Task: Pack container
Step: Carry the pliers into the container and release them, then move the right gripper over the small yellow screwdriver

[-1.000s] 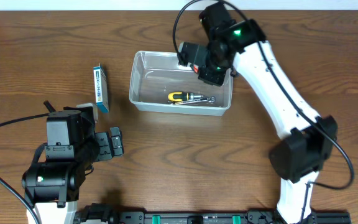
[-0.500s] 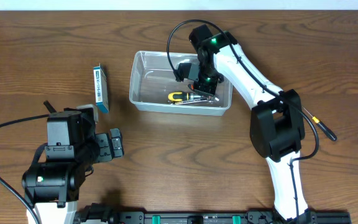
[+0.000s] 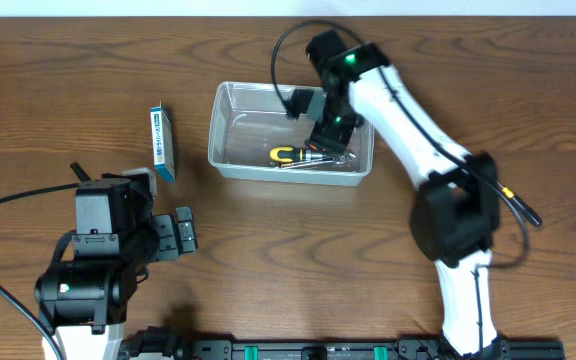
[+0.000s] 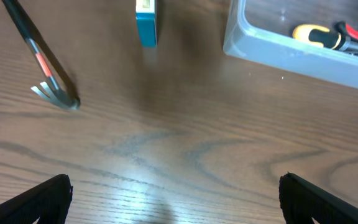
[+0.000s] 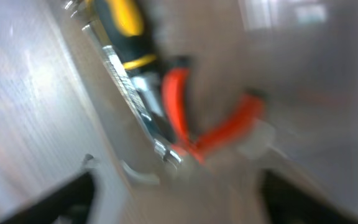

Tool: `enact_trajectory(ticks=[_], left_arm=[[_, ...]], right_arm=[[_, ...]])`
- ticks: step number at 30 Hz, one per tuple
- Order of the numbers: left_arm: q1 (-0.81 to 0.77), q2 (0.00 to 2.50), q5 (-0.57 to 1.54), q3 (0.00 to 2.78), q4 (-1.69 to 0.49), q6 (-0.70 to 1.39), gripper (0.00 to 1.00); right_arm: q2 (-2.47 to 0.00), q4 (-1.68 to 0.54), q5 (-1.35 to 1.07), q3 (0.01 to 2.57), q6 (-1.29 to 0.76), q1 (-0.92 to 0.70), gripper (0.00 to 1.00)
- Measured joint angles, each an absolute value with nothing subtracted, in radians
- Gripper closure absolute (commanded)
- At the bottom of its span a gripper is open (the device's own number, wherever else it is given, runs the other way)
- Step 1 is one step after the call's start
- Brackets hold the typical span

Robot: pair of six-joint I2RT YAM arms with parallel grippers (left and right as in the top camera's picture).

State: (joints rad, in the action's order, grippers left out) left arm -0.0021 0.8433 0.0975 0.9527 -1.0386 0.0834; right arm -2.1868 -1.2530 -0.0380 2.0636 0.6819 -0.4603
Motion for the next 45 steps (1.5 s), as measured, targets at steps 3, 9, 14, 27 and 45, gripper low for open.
enact_trajectory(ticks=[3, 9, 14, 27, 45], left_arm=[[-0.002, 0.844, 0.093, 1.007, -1.047, 0.077, 0.02], [-0.002, 0.841, 0.082, 1.15, -1.097, 0.044, 0.02], [-0.002, 0.841, 0.078, 1.164, -1.15, 0.025, 0.02], [-0.002, 0.847, 0.095, 1.164, -1.152, 0.002, 0.02], [-0.002, 0.847, 0.136, 1.164, -1.153, 0.0, 0.02]], right_arm=[[-2.02, -1.273, 0.017, 2.091, 0.611, -0.429, 0.01], [-1.673, -1.47, 0.037, 2.152, 0.416, -0.153, 0.01], [-1.581, -1.652, -0.036, 2.151, 0.282, 0.123, 0.01], [-1.233, -1.694, -0.171, 1.812, 0.119, 0.303, 0.01], [-1.414, -1.422, 0.02, 1.491, 0.332, 0.303, 0.01]])
